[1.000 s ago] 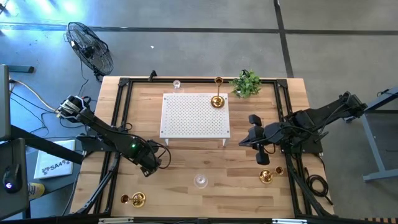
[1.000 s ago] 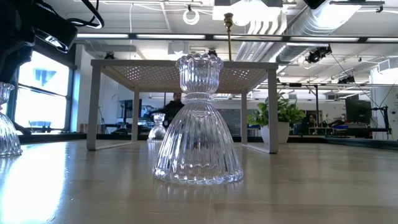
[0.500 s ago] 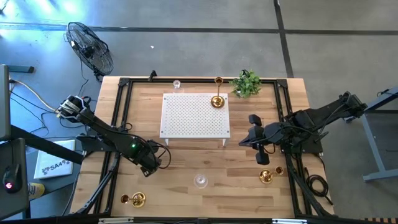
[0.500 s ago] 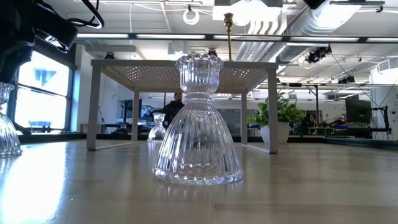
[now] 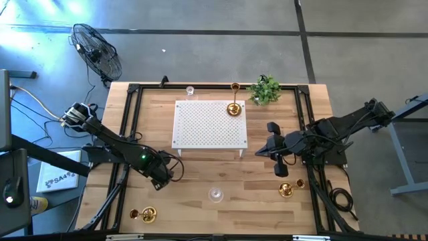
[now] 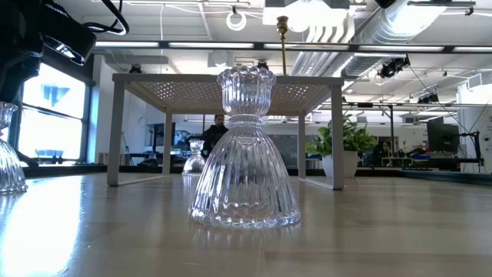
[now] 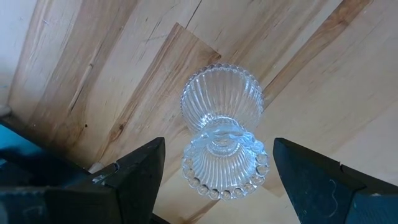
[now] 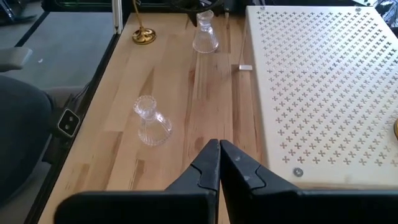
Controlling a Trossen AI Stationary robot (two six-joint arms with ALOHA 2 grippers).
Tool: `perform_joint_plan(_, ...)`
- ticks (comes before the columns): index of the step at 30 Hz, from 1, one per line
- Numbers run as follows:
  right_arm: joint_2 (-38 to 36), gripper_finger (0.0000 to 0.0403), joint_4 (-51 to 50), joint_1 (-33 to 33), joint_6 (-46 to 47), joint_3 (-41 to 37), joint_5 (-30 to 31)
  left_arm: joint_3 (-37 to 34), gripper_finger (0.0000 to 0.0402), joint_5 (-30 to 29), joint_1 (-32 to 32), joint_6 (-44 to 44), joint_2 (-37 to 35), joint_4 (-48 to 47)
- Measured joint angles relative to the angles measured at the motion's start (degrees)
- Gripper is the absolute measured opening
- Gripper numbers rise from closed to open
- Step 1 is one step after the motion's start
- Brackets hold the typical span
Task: Pick & Place candle stick holders
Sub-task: Put the middle left transparent glass candle holder on the shelf
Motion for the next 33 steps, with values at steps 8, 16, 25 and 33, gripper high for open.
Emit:
perform_joint_plan(8,0.0,0.0,0.0,0.0,0.0,0.0,-0.6,0.0,0.0294,0.0,0.0,0.0,0.0,0.2)
perform_joint_plan(16,0.0,0.0021,-0.2,0.0,1.7,0.0,-6.9,0.0,0.0294,0.0,0.0,0.0,0.0,0.2)
perform_joint_plan(25,0.0,0.0104,-2.4,0.0,2.4,0.0,0.8,0.0,0.0294,0.0,0.0,0.0,0.0,0.2)
perform_joint_plan(33,0.0,0.017,-2.5,0.0,0.3,0.0,3.2,0.0,0.0294,0.0,0.0,0.0,0.0,0.2)
